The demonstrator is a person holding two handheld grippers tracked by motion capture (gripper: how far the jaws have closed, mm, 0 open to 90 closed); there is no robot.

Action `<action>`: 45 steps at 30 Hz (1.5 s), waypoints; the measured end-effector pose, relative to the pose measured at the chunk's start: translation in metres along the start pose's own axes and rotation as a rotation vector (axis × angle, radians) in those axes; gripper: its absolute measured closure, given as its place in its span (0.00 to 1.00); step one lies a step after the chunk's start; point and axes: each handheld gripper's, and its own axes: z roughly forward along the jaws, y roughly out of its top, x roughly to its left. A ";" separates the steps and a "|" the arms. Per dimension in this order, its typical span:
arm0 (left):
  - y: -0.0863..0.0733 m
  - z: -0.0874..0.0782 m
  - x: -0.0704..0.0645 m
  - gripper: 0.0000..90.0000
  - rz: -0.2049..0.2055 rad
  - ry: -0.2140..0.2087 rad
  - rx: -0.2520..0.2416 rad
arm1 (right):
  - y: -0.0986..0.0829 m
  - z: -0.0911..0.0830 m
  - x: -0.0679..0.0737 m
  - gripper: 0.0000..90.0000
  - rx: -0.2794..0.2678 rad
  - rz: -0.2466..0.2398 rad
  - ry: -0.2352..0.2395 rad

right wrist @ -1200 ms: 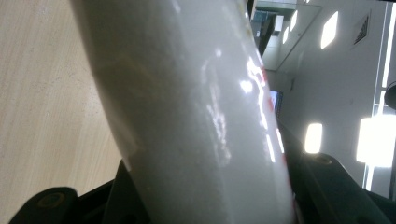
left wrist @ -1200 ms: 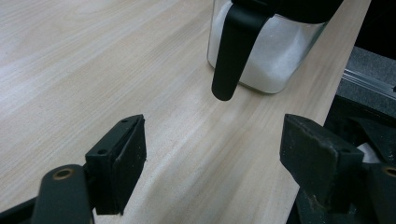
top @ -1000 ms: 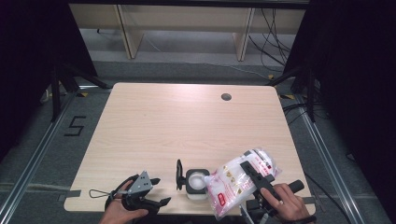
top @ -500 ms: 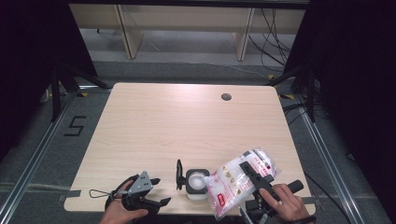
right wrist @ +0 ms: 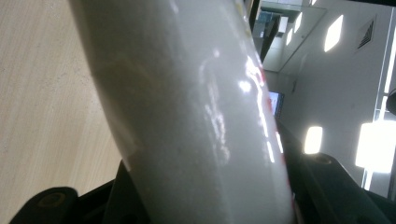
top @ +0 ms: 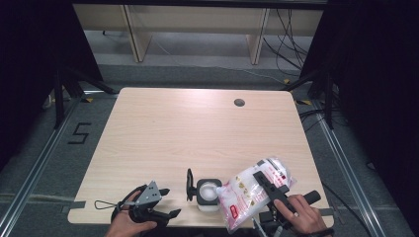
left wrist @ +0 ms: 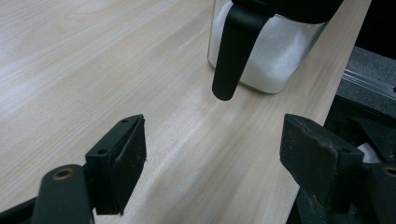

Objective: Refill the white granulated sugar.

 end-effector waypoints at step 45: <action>0.000 0.000 0.000 0.25 0.000 -0.001 0.000 | -0.004 -0.002 -0.002 0.65 -0.007 0.085 0.018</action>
